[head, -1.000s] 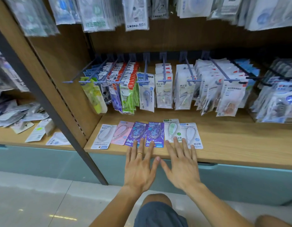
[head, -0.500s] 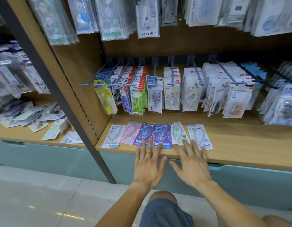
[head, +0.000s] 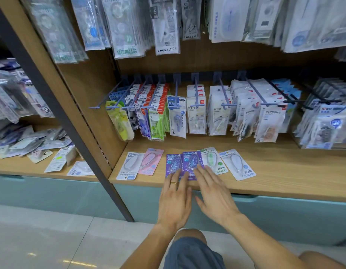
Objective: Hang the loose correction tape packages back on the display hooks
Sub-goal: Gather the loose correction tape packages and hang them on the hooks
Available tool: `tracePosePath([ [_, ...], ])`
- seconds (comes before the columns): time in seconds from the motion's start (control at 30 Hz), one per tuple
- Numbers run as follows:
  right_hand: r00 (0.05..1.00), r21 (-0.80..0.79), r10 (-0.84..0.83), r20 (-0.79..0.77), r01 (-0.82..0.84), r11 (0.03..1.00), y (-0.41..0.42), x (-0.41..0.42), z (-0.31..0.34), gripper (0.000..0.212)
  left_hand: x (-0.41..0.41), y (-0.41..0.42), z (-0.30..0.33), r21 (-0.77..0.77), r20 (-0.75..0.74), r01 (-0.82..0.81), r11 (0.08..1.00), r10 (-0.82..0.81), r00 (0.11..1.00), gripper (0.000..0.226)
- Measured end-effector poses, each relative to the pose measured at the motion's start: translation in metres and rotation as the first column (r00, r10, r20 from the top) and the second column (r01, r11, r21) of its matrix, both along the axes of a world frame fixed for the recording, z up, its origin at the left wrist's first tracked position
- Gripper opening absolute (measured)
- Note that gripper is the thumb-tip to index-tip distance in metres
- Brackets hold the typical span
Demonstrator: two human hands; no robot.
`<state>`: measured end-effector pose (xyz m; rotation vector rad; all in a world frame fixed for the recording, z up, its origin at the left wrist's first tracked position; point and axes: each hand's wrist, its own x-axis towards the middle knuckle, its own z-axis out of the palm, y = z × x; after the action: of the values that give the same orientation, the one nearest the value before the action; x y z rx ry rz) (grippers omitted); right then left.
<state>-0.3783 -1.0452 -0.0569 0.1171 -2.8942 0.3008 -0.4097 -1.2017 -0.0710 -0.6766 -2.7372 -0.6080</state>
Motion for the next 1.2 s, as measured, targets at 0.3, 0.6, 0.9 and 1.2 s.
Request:
tracePosePath([
  [0.3,0.971,-0.015,-0.054,-0.233,0.052,0.999,-0.004,0.000,-0.011,0.052,-0.005,-0.010,0.002,0.336,0.117,-0.330,0.882,0.309,0.944,0.016],
  [0.6,0.864,-0.287,-0.206,-0.460,0.075,0.955,-0.007,0.011,0.004,0.018,-0.006,0.006,0.028,0.601,0.799,-0.799,0.021,-0.034,0.600,0.053],
  [0.9,0.839,-0.167,-0.020,-0.544,-0.085,0.982,-0.008,0.029,0.004,0.010,0.006,0.022,0.058,0.625,0.703,-0.778,0.070,-0.483,0.522,0.037],
  [1.2,0.867,-0.249,0.030,-0.497,-0.176,0.952,0.016,0.032,0.009,0.024,0.002,0.043,0.071,0.644,0.740,-0.758,0.105,-0.337,0.582,0.039],
])
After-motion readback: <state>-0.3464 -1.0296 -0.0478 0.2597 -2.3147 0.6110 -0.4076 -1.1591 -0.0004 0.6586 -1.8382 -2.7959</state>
